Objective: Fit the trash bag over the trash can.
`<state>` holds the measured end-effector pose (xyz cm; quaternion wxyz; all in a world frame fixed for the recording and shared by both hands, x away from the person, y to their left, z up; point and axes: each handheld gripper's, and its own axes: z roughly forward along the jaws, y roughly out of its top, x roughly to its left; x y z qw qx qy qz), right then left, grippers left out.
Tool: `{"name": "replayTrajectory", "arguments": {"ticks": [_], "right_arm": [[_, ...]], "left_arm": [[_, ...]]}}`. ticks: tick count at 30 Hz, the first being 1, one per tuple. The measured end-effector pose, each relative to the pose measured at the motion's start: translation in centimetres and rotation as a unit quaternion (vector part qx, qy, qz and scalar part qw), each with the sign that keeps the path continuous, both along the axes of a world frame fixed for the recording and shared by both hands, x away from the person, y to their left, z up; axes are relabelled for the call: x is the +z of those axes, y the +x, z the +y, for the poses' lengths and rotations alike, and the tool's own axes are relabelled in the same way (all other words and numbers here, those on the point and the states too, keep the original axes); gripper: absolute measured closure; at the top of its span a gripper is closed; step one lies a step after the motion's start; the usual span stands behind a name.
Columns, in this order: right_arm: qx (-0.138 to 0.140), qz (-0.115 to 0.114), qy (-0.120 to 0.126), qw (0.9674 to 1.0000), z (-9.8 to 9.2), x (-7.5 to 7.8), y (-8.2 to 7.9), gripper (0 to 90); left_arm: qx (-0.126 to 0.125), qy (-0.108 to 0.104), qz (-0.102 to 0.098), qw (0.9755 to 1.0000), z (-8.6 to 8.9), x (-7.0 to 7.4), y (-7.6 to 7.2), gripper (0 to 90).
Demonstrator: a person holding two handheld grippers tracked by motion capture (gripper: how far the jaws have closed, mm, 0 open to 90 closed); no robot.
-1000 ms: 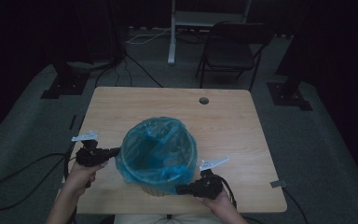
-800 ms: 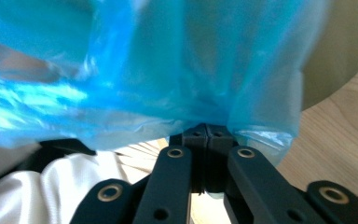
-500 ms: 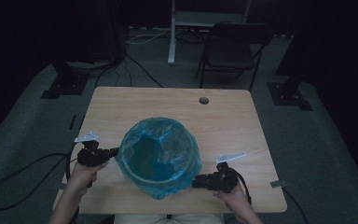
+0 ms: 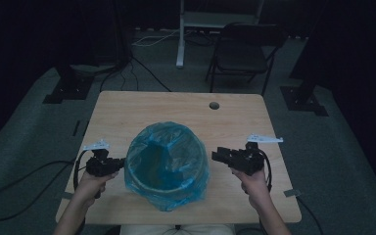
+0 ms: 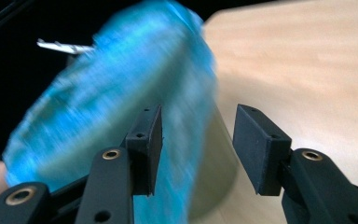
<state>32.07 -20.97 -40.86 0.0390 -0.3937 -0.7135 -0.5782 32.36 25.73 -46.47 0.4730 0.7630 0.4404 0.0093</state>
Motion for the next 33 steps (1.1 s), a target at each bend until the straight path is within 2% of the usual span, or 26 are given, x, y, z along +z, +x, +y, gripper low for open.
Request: {"name": "replayTrajectory", "arguments": {"ticks": [3, 6, 8, 10, 12, 14, 17, 20, 24, 25, 26, 27, 29, 31, 32, 33], "right_arm": [[0.011, -0.009, 0.0, 0.9999, 1.7, 0.7, 0.5, 55.2], [0.027, -0.009, -0.013, 0.9995, 2.9, 0.7, 0.8, 58.8], [0.029, 0.0, -0.01, 0.9995, 3.3, 0.5, 1.0, 60.1], [0.02, -0.002, -0.012, 0.9997, 3.3, 0.7, 1.0, 63.9], [0.006, -0.01, -0.02, 0.9997, 3.3, 1.0, 0.9, 67.6], [-0.004, -0.021, -0.029, 0.9993, 3.0, 1.2, 0.8, 71.3], [-0.018, -0.026, -0.04, 0.9987, 2.7, 1.5, 0.8, 73.3], [-0.043, -0.031, -0.046, 0.9975, 1.8, 1.5, 0.9, 74.5], [-0.065, -0.033, -0.052, 0.996, 0.2, 1.5, 0.9, 75.4], [-0.065, -0.033, -0.052, 0.996, 0.2, 1.5, 0.9, 75.4], [-0.071, -0.035, -0.054, 0.9954, -0.2, 1.6, 0.9, 75.6], [-0.076, -0.029, -0.051, 0.9954, -1.1, 1.6, 1.0, 74.2], [-0.072, -0.028, -0.05, 0.9958, -1.6, 1.6, 1.2, 59.9], [-0.069, -0.03, -0.044, 0.9962, -2.2, 1.7, 1.2, 48.9], [-0.069, -0.03, -0.044, 0.9962, -2.2, 1.7, 1.2, 48.9], [-0.076, -0.036, -0.044, 0.9955, -2.4, 1.8, 1.2, 43.1]], "left_arm": [[-0.006, -0.002, 0.003, 1.0, -0.4, -0.2, 0.1, 88.4], [-0.016, -0.015, 0.006, 0.9997, -0.9, -0.4, 0.1, 88.4], [-0.019, -0.016, 0.008, 0.9997, -1.1, -0.5, 0.2, 88.4], [-0.023, -0.011, 0.009, 0.9996, -1.7, -0.7, 0.4, 88.9], [-0.026, -0.016, 0.012, 0.9995, -2.0, -0.8, 0.6, 89.0], [-0.031, -0.01, 0.014, 0.9994, -2.7, -0.8, 0.9, 89.1], [-0.039, -0.005, 0.014, 0.9991, -3.7, -0.8, 1.3, 89.1], [-0.051, 0.002, 0.012, 0.9986, -5.6, -0.6, 2.2, 89.6], [-0.075, 0.004, 0.013, 0.9971, -8.0, -0.5, 3.6, 89.4], [-0.075, 0.004, 0.013, 0.9971, -8.0, -0.5, 3.6, 89.4], [-0.079, 0.008, 0.014, 0.9968, -8.9, -0.5, 3.9, 89.4], [-0.078, 0.011, 0.01, 0.9968, -9.1, -0.4, 3.8, 88.4], [-0.079, 0.018, 0.006, 0.9967, -8.9, -0.3, 3.6, 86.3], [-0.078, 0.014, 0.001, 0.9969, -8.2, -0.4, 3.1, 79.2], [-0.078, 0.014, 0.001, 0.9969, -8.2, -0.4, 3.1, 73.9], [-0.07, 0.015, -0.007, 0.9974, -7.5, -0.5, 2.7, 73.9]]}}
